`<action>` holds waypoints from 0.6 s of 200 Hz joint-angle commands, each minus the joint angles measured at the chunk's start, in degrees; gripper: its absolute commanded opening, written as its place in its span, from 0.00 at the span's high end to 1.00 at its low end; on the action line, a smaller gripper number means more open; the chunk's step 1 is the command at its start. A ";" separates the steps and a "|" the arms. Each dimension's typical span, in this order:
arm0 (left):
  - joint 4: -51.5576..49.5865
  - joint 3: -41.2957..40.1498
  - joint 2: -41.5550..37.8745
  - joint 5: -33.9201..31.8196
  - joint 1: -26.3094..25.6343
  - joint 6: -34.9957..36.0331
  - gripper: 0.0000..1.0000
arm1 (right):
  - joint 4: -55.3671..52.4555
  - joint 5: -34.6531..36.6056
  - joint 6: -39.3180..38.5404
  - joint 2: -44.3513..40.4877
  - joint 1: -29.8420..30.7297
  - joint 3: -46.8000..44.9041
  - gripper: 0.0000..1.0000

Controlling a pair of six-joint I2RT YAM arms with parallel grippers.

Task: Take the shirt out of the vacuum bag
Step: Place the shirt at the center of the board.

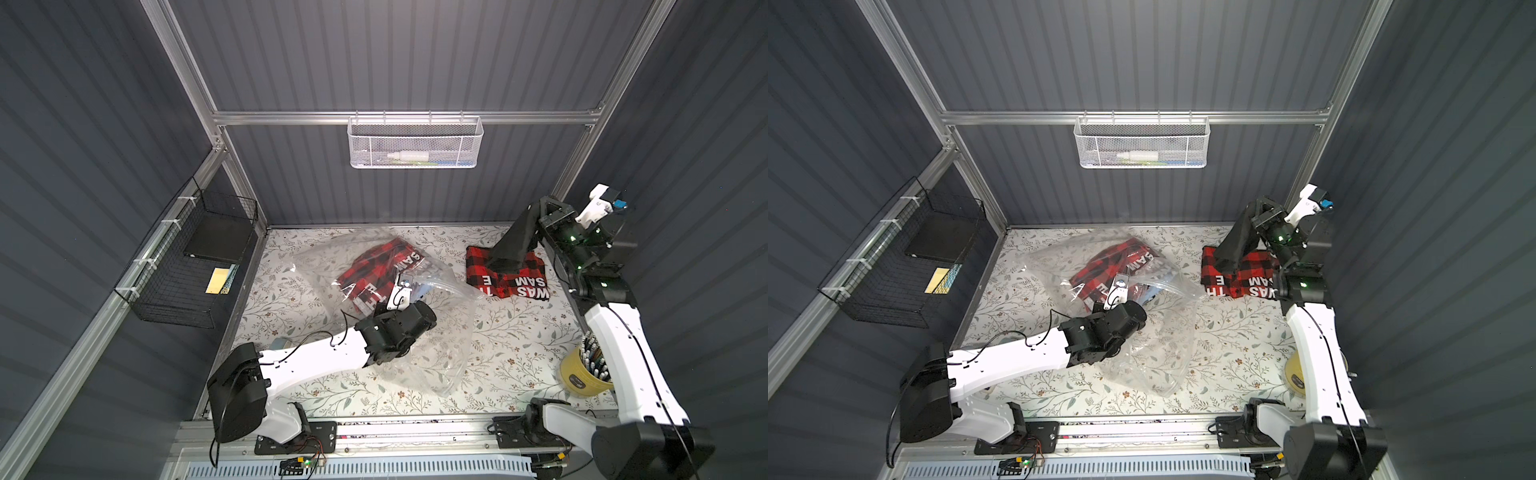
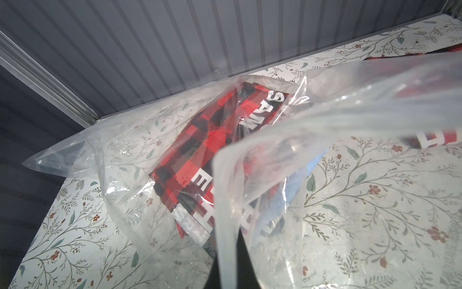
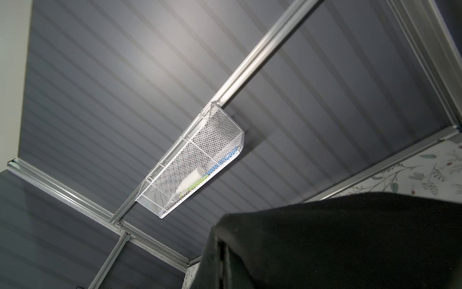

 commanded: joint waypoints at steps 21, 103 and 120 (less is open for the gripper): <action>-0.52 -0.16 0.27 1.59 0.34 -1.16 1.00 | 10.81 -2.55 1.75 7.85 -2.43 -0.78 1.00; -0.35 0.73 2.23 2.44 0.34 -0.64 1.00 | 23.69 -2.74 2.21 22.66 -3.55 -8.68 1.00; -0.28 0.61 2.34 2.44 0.34 -0.38 1.00 | 25.83 -4.30 3.07 25.48 -4.58 -11.07 1.00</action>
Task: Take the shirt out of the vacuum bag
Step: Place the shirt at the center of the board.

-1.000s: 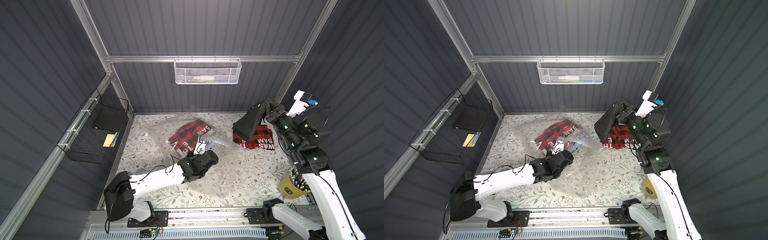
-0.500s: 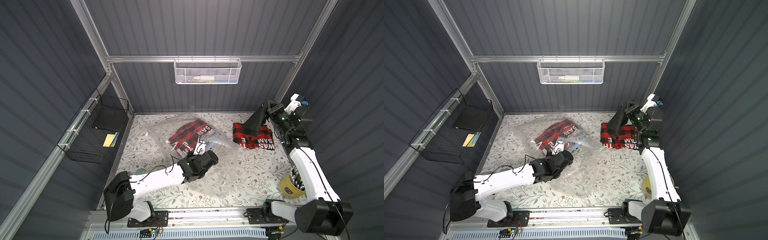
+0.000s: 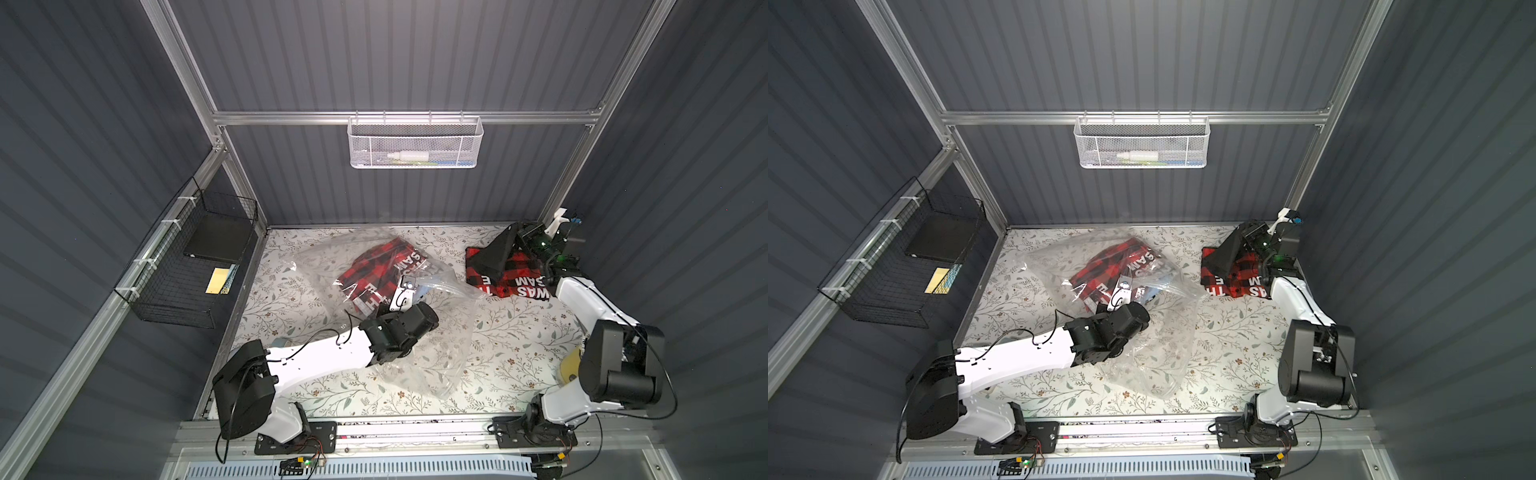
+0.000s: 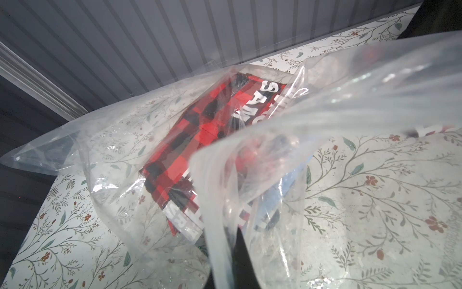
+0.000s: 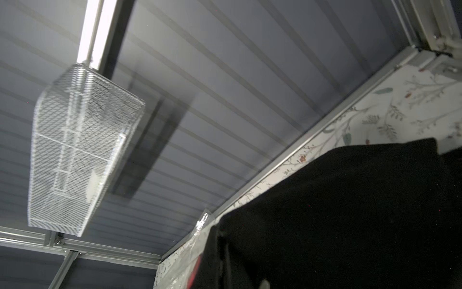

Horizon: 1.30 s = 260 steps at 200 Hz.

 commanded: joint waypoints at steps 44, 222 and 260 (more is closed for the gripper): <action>-0.92 0.45 0.66 1.15 0.37 -0.27 1.00 | 10.24 1.32 0.94 5.08 -3.23 -8.96 1.00; -1.11 -0.91 -2.11 1.07 0.34 -1.58 1.00 | -4.61 21.84 -2.94 -10.89 2.17 -21.69 0.26; -0.88 -1.62 -2.81 0.97 0.34 -1.98 1.00 | -6.12 24.25 -4.31 -10.41 2.79 -23.47 0.25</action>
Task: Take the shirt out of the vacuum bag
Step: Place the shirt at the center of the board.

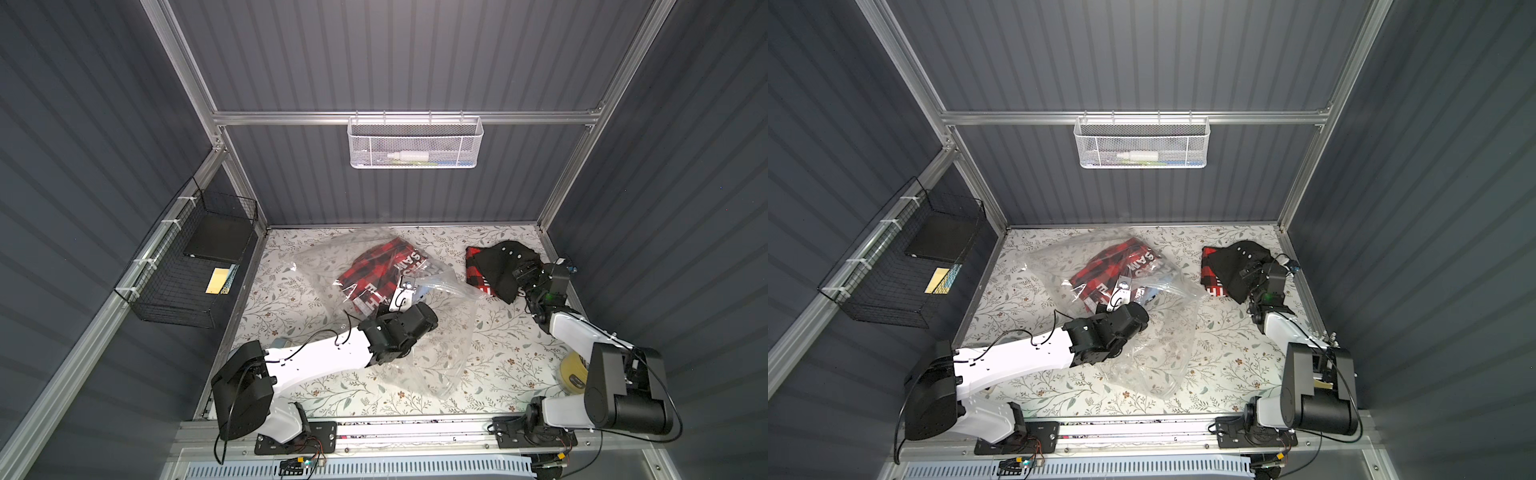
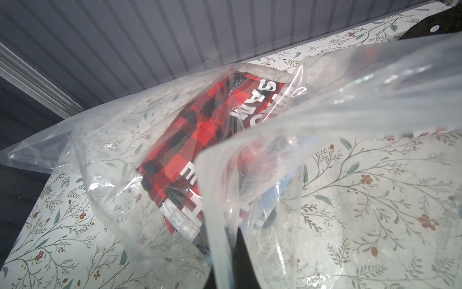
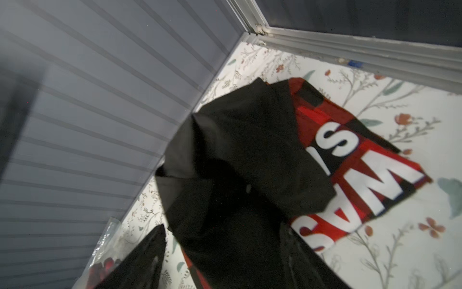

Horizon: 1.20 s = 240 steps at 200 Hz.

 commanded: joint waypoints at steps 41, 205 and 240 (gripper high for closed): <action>-0.01 -2.17 -1.41 0.21 0.34 -1.27 1.00 | -0.86 1.40 -0.34 5.45 0.76 0.49 0.29; -1.95 -0.46 -0.57 0.26 0.34 -0.86 1.00 | 11.35 -15.63 15.79 7.56 2.51 5.57 1.00; -3.01 0.38 -0.78 -0.25 0.34 -0.32 1.00 | 19.97 -20.96 24.94 10.80 2.38 5.80 1.00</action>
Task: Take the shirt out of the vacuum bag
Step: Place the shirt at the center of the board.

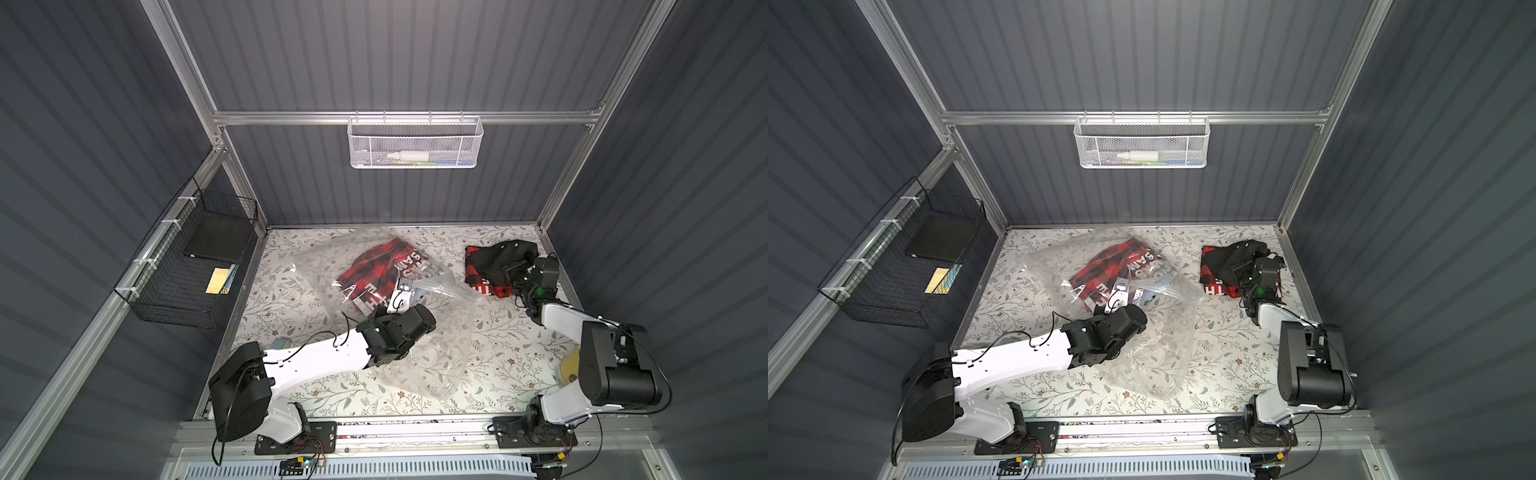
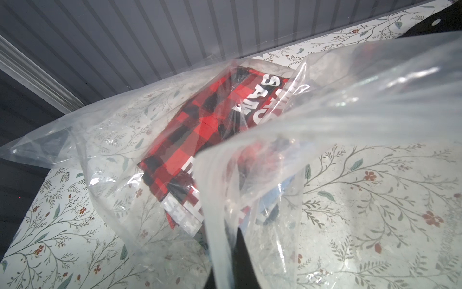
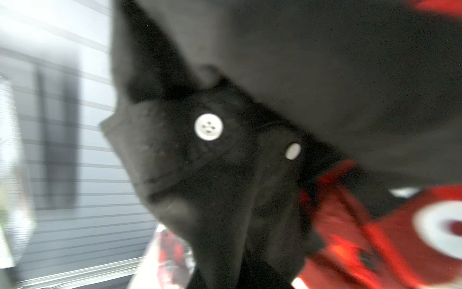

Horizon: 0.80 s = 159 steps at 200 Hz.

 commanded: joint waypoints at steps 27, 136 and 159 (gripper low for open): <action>-3.10 1.88 -0.32 -0.50 0.34 0.97 1.00 | 18.06 -9.67 14.86 4.69 0.44 1.23 1.00; -3.15 2.55 -0.34 -1.89 0.34 3.33 1.00 | 32.63 -6.77 18.09 6.25 -0.36 -1.02 1.00; -3.58 2.20 -0.65 -2.26 0.34 3.23 1.00 | 36.24 -7.33 17.68 9.36 0.66 -4.17 1.00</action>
